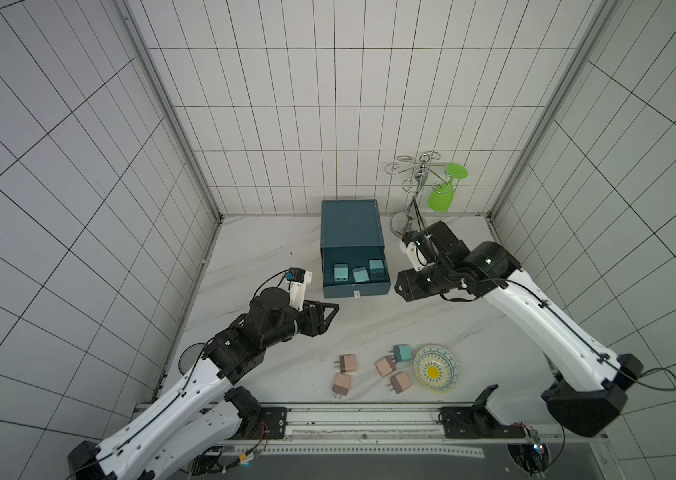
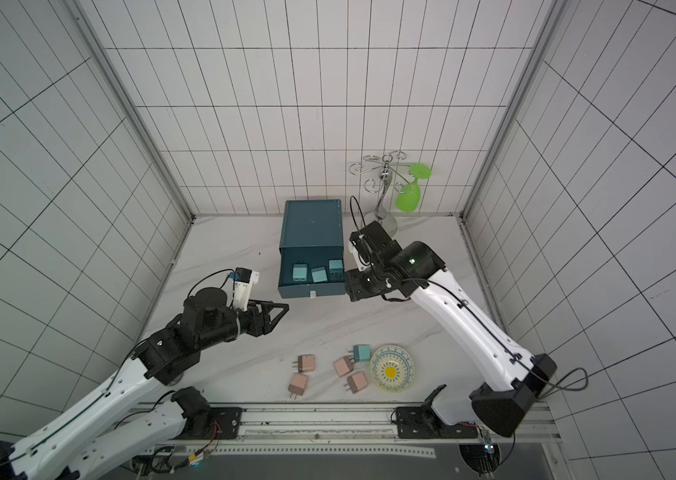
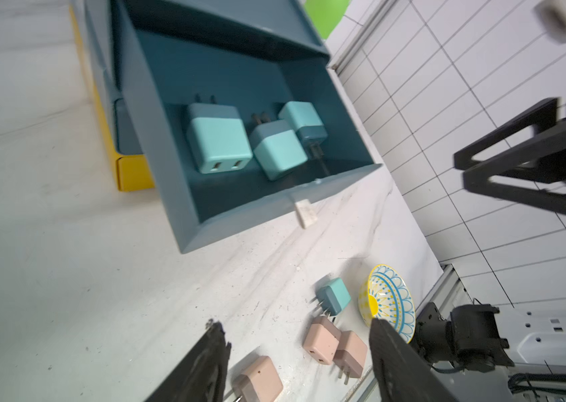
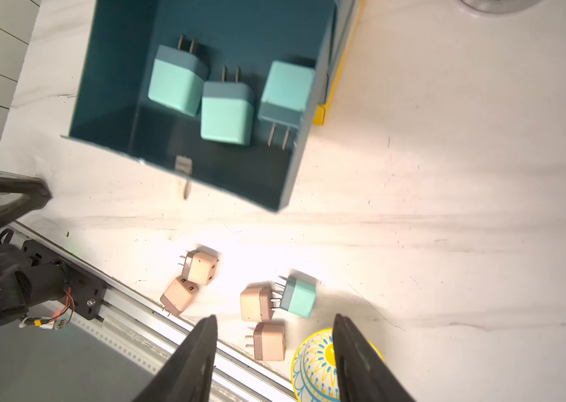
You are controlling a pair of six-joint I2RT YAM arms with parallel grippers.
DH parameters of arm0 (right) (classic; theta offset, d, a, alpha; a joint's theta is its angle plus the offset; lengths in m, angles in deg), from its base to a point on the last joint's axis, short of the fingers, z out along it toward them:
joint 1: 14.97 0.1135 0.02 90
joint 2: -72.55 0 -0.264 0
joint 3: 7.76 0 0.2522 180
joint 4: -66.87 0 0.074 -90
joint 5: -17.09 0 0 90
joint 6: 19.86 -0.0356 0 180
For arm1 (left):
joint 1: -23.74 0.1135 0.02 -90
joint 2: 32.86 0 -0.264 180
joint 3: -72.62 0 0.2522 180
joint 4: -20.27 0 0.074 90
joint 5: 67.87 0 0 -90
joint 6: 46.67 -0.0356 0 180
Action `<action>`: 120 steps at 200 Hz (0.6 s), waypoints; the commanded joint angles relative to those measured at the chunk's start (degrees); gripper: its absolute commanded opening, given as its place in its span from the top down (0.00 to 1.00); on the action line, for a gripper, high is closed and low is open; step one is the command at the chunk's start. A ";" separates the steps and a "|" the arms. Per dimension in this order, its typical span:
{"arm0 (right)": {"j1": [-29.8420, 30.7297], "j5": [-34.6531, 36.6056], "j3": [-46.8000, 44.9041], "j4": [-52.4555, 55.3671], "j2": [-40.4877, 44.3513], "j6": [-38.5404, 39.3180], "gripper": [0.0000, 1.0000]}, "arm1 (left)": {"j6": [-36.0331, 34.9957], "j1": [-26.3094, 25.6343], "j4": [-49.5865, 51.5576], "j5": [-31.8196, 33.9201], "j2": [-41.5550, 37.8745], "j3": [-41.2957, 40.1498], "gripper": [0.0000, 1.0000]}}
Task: Place the plugs into the drawer by color
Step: Place the plug in the drawer, then pick up the plug from the center of the board.
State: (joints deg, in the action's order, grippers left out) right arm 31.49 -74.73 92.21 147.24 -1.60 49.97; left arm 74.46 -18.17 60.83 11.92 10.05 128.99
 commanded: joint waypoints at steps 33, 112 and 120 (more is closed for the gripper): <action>-10.93 -4.26 -29.41 -13.50 14.11 -2.20 0.39 | -10.82 -20.75 -2.60 5.06 5.08 5.74 0.27; -23.61 -12.73 -39.55 -24.19 24.50 -1.81 0.40 | -19.92 -33.16 10.97 19.63 44.30 26.34 0.22; -24.31 -13.38 -40.85 -25.96 25.14 -1.88 0.40 | -20.35 -33.06 12.55 19.90 47.91 28.71 0.22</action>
State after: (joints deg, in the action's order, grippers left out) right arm 8.93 -86.16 55.19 126.93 21.72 48.62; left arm 57.42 -51.57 66.78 26.89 50.91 152.07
